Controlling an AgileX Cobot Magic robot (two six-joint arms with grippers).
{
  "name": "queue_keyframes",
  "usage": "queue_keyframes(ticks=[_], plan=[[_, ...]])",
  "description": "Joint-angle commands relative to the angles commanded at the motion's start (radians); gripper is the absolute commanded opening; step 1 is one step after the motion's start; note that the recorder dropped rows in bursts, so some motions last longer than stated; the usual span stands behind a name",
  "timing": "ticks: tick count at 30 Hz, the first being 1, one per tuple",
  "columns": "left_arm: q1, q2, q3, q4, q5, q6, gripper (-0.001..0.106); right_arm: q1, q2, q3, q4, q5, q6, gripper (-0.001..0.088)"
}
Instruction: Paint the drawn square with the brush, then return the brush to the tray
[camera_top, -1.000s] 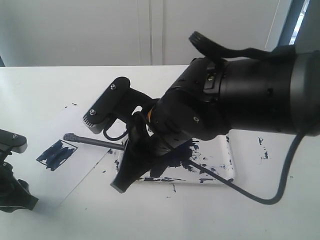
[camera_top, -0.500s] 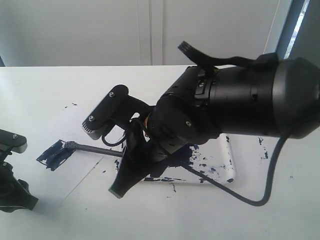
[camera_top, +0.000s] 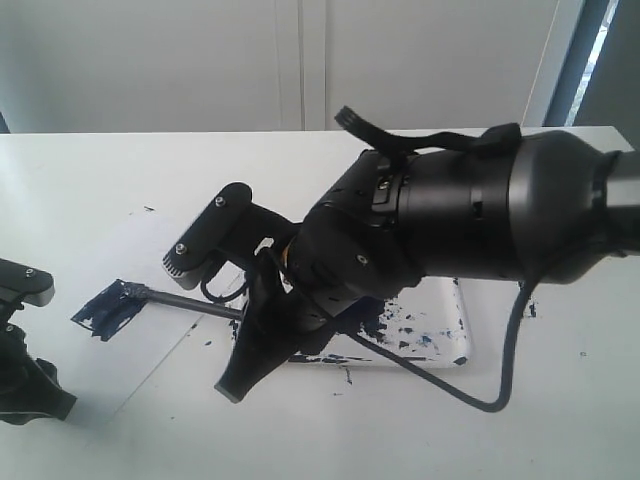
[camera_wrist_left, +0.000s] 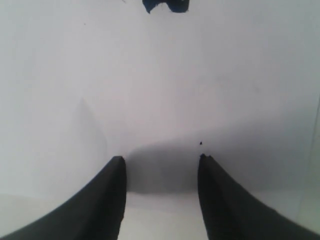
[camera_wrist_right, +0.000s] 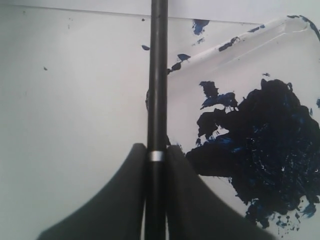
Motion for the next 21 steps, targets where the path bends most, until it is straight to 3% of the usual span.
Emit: queue_keyframes(ticks=[11, 16, 21], plan=[[0.0, 0.0, 0.0, 0.0, 0.0, 0.0, 0.051, 0.0, -0.007, 0.0, 0.0, -0.033, 0.004, 0.0], [0.0, 0.0, 0.0, 0.0, 0.002, 0.0, 0.051, 0.0, -0.084, -0.002, 0.0, -0.081, 0.004, 0.0], [0.0, 0.0, 0.0, 0.0, 0.002, 0.0, 0.051, 0.0, -0.114, -0.002, 0.0, 0.018, 0.004, 0.0]])
